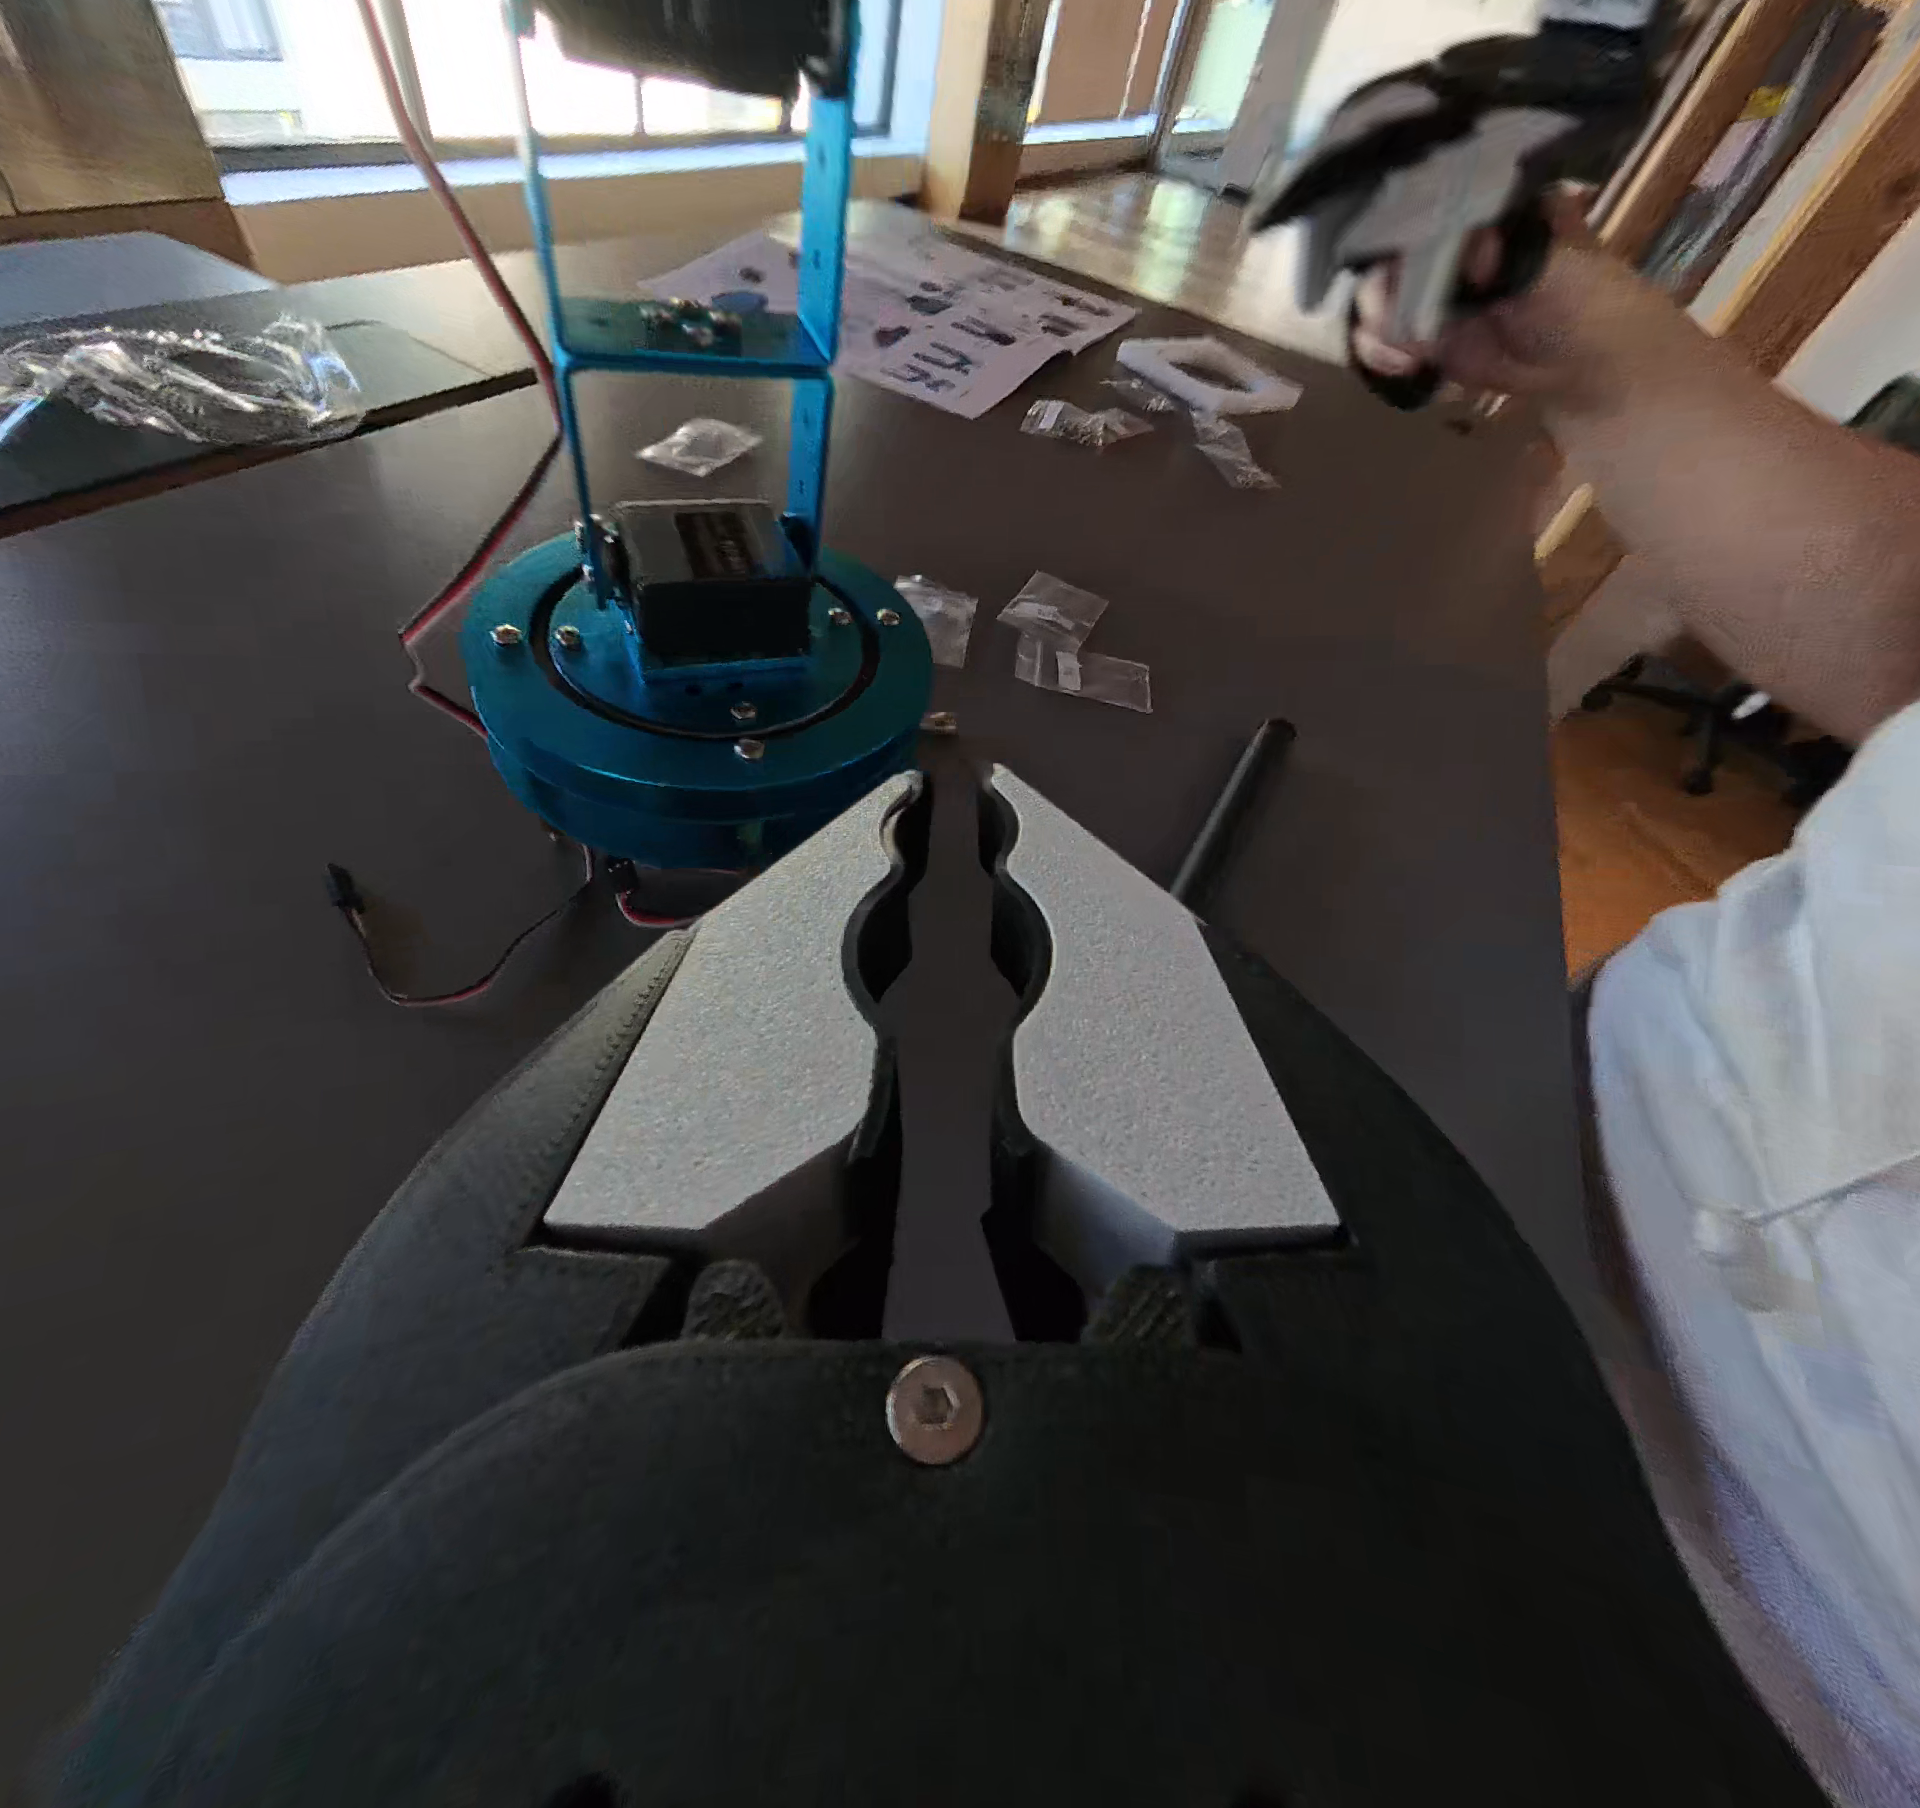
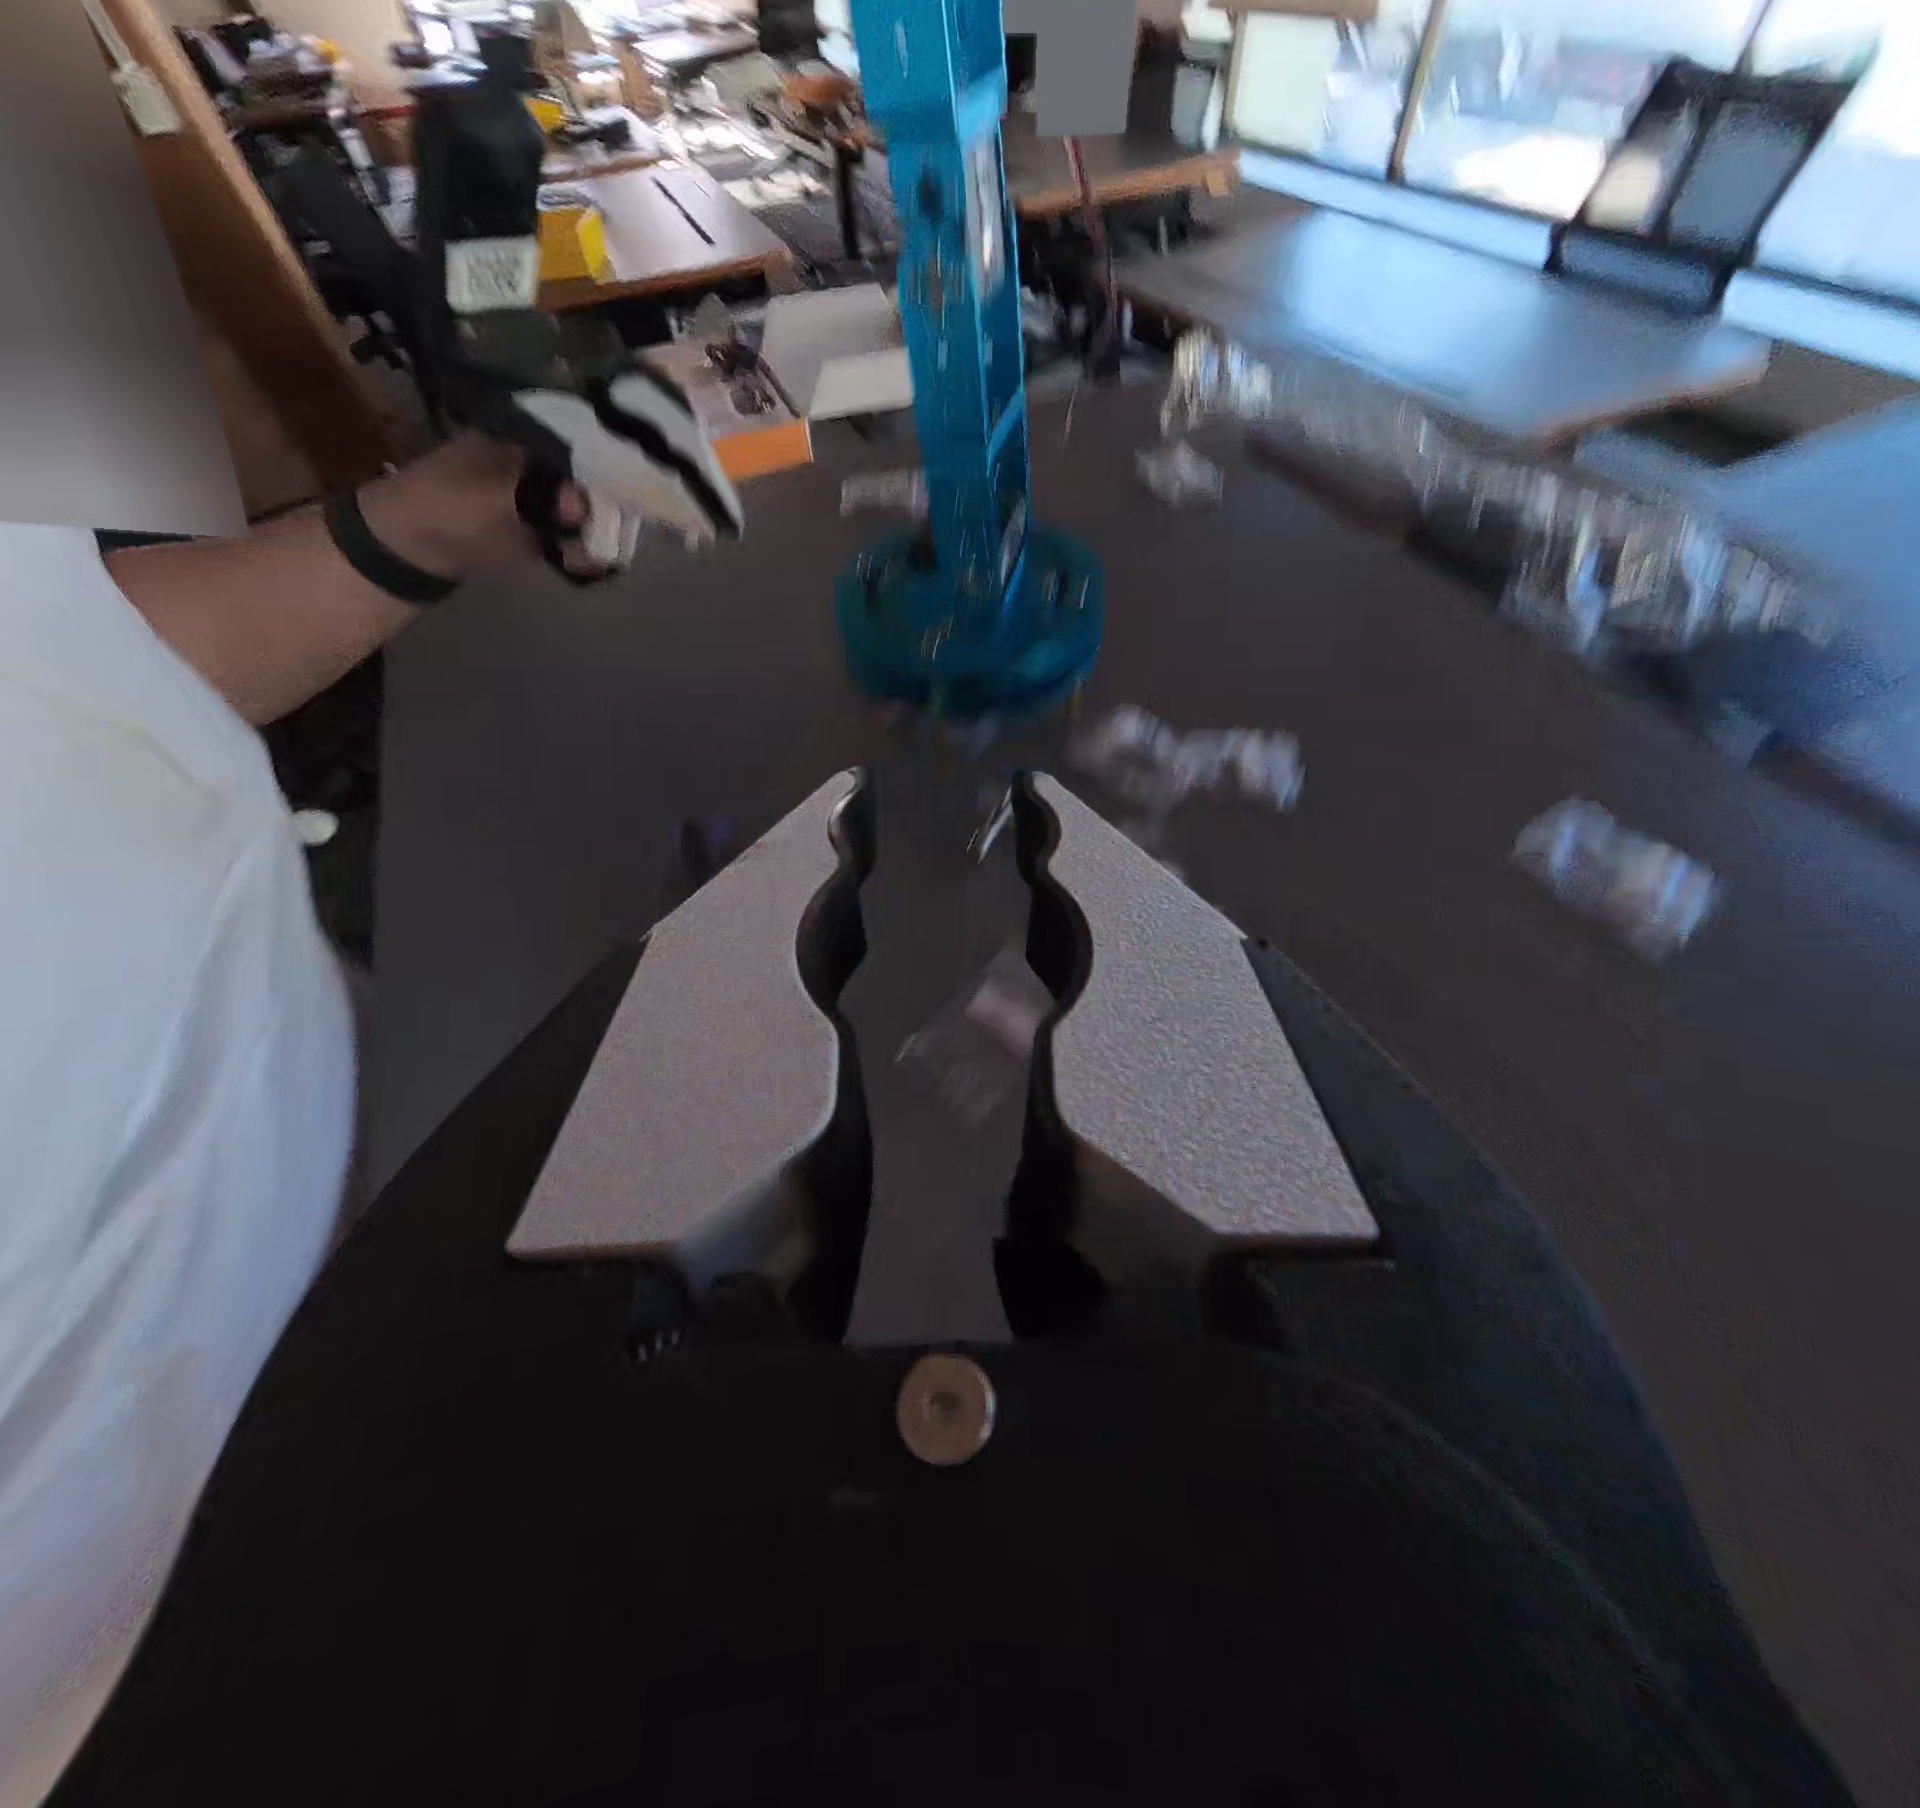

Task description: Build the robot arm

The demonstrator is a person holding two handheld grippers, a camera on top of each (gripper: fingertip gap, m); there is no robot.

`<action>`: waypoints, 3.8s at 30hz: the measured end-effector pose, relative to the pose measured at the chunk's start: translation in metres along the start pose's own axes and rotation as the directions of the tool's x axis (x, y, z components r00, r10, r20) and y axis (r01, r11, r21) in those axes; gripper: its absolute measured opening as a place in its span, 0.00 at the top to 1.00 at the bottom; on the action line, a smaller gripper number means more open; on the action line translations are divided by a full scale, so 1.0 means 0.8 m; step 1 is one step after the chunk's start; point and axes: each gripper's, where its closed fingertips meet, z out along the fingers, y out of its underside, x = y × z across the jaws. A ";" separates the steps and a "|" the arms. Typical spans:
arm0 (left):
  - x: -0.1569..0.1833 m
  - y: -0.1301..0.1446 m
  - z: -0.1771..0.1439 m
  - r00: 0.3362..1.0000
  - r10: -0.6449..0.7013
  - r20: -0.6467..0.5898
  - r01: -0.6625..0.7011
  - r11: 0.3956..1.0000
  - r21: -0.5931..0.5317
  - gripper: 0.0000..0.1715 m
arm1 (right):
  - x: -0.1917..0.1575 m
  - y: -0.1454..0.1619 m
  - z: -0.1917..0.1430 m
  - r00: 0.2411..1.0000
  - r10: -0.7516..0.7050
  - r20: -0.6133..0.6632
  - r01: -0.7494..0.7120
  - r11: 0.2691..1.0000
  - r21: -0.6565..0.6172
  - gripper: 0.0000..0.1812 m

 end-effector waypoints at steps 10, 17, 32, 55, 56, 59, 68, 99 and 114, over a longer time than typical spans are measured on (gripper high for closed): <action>0.184 -0.053 0.176 0.996 0.041 0.081 -0.038 0.998 -0.042 0.93 | 0.042 0.198 -0.301 0.805 0.131 -0.579 -0.422 0.812 -0.403 0.84; 0.353 -0.106 0.392 0.995 0.015 -0.094 -0.016 1.000 -0.007 0.94 | 0.016 0.198 -0.582 0.735 -0.155 -0.660 -0.635 0.181 -0.751 0.93; 0.373 -0.173 0.625 0.954 -0.072 -0.292 0.055 0.996 -0.068 0.94 | 0.139 0.117 -0.724 0.812 -0.412 -0.414 -0.561 -0.357 -0.747 1.00; 0.256 -0.372 0.760 0.958 -0.030 0.286 -0.033 0.977 0.211 0.84 | 0.530 0.167 -0.572 0.925 0.189 -0.329 -0.362 0.698 -0.618 1.00; 0.248 -0.387 0.758 0.945 -0.004 0.328 -0.070 0.974 0.213 0.83 | 0.548 0.154 -0.547 0.913 0.266 -0.310 -0.391 0.788 -0.476 1.00; 0.214 -0.409 0.757 0.889 0.044 0.456 -0.151 0.968 0.202 0.80 | 0.617 0.120 -0.530 0.868 0.301 -0.395 -0.364 0.927 -0.094 1.00; 0.130 -0.366 0.767 0.824 -0.065 0.563 0.007 0.994 0.105 0.79 | 0.671 0.111 -0.542 0.849 0.191 -0.492 0.054 0.895 0.442 1.00; 0.121 -0.397 0.693 0.790 -0.373 0.486 0.037 0.821 0.570 0.90 | 0.719 0.174 -0.556 0.595 0.355 -0.721 0.008 0.895 0.446 0.97; 0.124 -0.395 0.698 0.805 -0.362 0.469 0.056 0.834 0.548 0.91 | 0.723 0.174 -0.579 0.497 0.369 -0.785 0.049 0.892 0.450 0.99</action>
